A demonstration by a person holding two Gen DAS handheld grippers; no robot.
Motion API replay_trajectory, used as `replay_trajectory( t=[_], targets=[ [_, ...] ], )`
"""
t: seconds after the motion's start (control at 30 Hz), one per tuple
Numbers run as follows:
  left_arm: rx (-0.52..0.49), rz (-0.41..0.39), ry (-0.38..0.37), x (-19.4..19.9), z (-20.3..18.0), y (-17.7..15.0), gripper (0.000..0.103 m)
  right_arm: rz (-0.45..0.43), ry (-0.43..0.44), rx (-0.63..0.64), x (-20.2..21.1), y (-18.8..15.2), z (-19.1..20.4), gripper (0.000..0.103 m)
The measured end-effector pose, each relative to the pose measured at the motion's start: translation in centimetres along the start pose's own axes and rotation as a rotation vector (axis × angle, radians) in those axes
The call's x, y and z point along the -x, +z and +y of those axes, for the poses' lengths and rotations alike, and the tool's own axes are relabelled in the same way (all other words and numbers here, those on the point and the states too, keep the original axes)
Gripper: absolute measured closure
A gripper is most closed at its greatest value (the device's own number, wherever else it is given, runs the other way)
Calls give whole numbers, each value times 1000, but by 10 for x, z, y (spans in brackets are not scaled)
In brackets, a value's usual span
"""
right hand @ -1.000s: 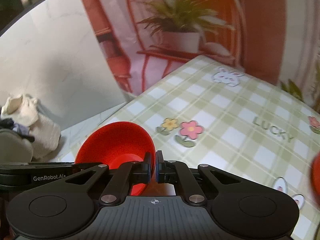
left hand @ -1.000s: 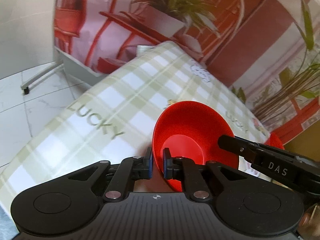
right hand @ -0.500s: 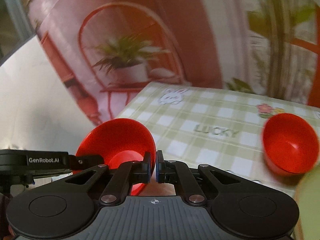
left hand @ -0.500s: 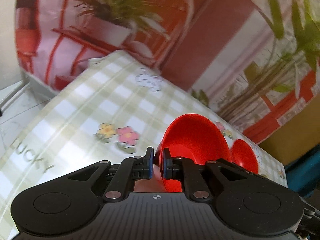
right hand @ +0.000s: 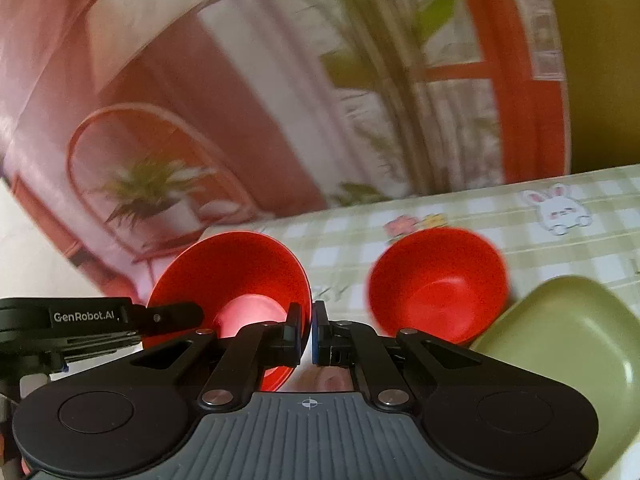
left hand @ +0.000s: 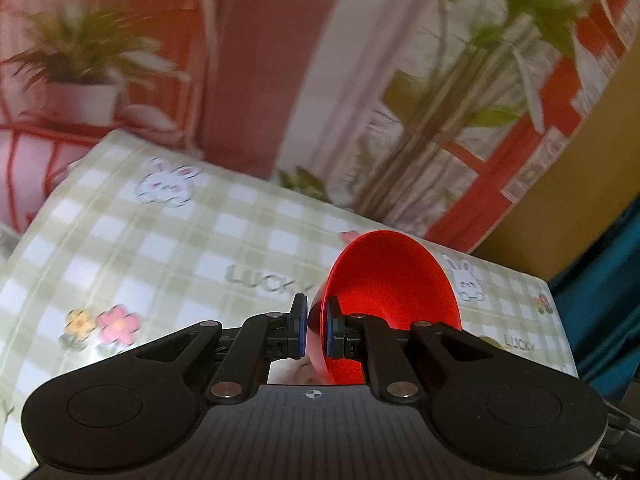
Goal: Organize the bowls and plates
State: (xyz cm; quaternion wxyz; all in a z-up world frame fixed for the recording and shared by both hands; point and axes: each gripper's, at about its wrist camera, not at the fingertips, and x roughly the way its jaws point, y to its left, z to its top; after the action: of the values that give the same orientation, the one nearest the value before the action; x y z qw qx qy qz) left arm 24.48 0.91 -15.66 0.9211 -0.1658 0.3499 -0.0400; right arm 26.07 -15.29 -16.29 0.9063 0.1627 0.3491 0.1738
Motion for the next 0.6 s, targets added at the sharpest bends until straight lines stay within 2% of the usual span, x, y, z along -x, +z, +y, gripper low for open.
replay_trajectory(
  t=[0.33,0.6],
  targets=[
    [-52,22,-65,-36,-46,13,93,-89,-72,-13,15,40,-45,99],
    [-100,56,-40,-72,-63,11,93,-61,-126,5,-1,52,-73,99]
  ],
)
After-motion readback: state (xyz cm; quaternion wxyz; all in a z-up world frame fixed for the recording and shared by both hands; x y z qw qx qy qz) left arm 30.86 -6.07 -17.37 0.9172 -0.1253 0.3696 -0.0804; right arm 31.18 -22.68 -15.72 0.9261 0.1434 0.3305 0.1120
